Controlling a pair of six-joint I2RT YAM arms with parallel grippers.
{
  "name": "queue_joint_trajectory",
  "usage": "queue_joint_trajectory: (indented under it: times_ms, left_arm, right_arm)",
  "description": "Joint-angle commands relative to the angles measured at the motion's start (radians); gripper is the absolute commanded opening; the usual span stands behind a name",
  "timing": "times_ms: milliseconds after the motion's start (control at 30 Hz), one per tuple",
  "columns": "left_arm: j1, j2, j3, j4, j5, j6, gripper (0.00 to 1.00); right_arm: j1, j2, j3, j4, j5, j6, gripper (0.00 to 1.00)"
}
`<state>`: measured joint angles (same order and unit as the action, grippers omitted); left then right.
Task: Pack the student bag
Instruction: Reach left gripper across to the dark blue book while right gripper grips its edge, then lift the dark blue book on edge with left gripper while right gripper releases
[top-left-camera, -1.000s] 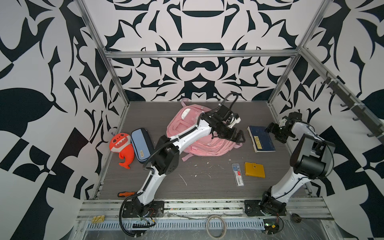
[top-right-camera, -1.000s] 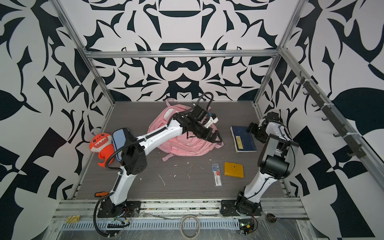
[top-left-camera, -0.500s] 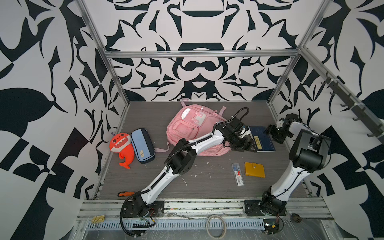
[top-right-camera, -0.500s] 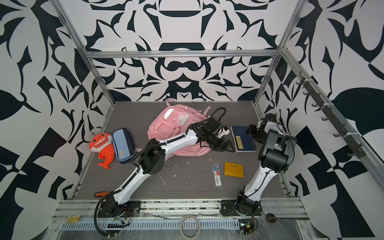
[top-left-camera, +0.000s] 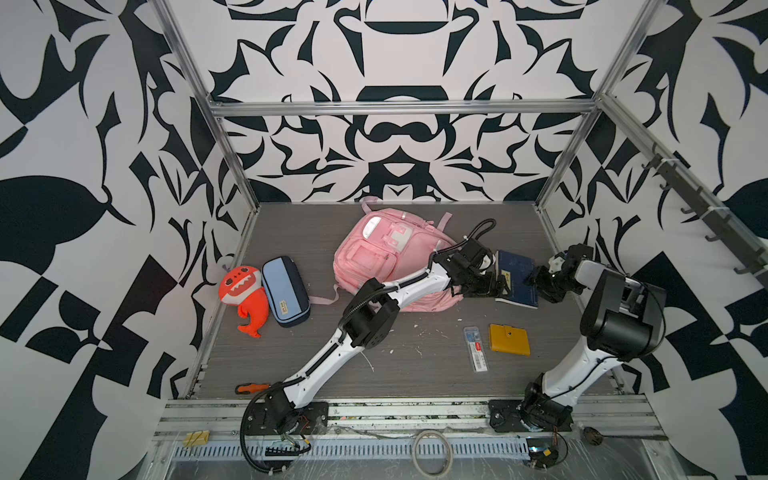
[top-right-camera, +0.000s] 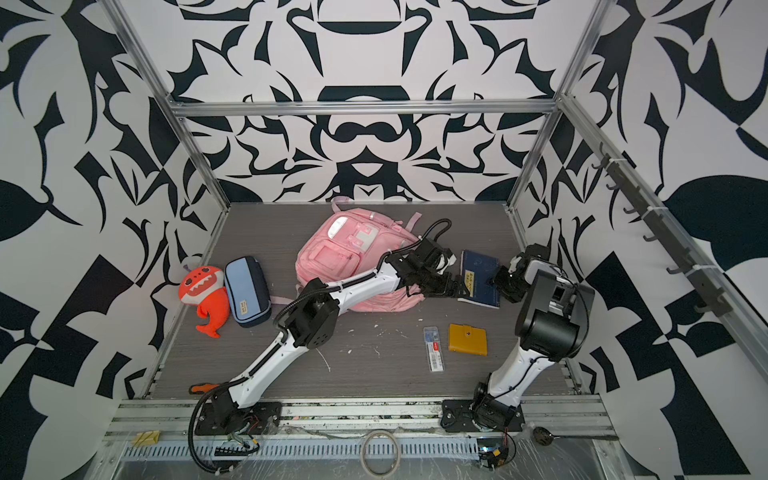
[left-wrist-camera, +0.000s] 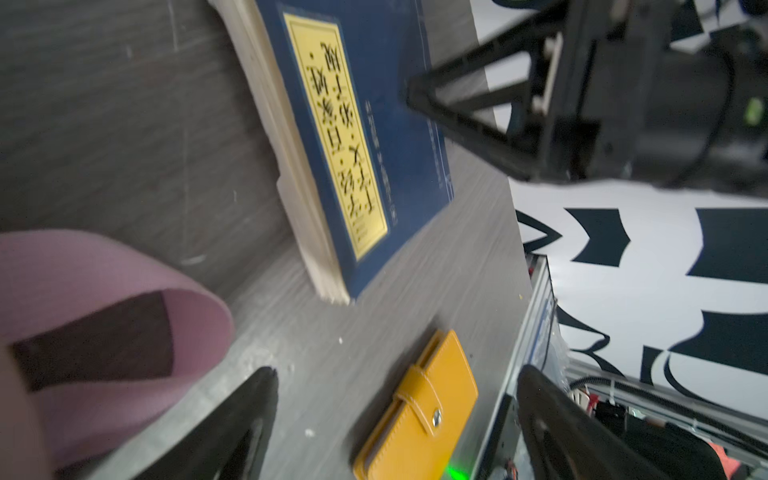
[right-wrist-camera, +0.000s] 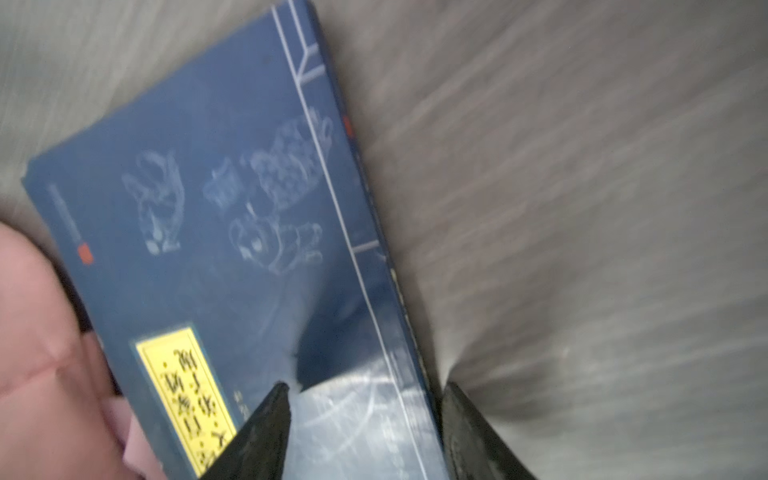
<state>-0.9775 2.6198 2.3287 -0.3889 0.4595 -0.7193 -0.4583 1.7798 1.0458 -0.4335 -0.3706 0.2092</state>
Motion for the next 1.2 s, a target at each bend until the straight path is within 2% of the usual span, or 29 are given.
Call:
queue_joint_trajectory:
  times_ms: [0,100,233,400,533,633,700,800,900,1100,1167]
  left_arm:
    - [0.025,0.082,0.061,-0.002,-0.072,-0.026,0.9]
    - [0.03,0.129,0.11,-0.014,-0.108,-0.004,0.88]
    - [0.03,0.146,0.047,0.036,-0.159,-0.02,0.87]
    - [0.025,0.229,0.126,0.056,-0.142,-0.075,0.86]
    - [0.023,0.264,0.163,0.068,-0.122,-0.107,0.77]
    - [0.022,0.246,0.099,0.12,-0.104,-0.123,0.71]
    - [0.022,0.231,0.06,0.16,-0.086,-0.142,0.63]
    - [0.022,0.225,0.073,0.189,-0.056,-0.147,0.4]
    - [0.022,0.216,0.1,0.208,-0.022,-0.137,0.23]
    - [0.033,0.128,0.079,0.257,0.024,-0.123,0.0]
    - [0.04,0.084,0.076,0.248,0.04,-0.12,0.0]
  right_arm:
    - [-0.001,-0.05,-0.037,-0.02,-0.001,-0.013,0.54]
    - [-0.001,-0.067,-0.061,-0.041,0.006,-0.026,0.52]
    - [0.001,-0.095,-0.085,-0.056,-0.016,-0.017,0.5]
    - [0.002,-0.121,-0.116,-0.059,-0.036,-0.008,0.46]
    - [0.004,-0.138,-0.156,-0.033,-0.057,0.016,0.4]
    - [0.008,-0.147,-0.18,-0.016,-0.081,0.035,0.37]
    - [0.013,-0.154,-0.191,-0.012,-0.085,0.036,0.35]
    - [0.015,-0.161,-0.2,-0.008,-0.087,0.038,0.33]
    - [0.015,-0.164,-0.198,-0.01,-0.085,0.037,0.31]
    - [0.015,-0.204,-0.188,-0.022,-0.081,0.034,0.3]
    - [0.015,-0.25,-0.195,0.007,-0.134,0.062,0.3]
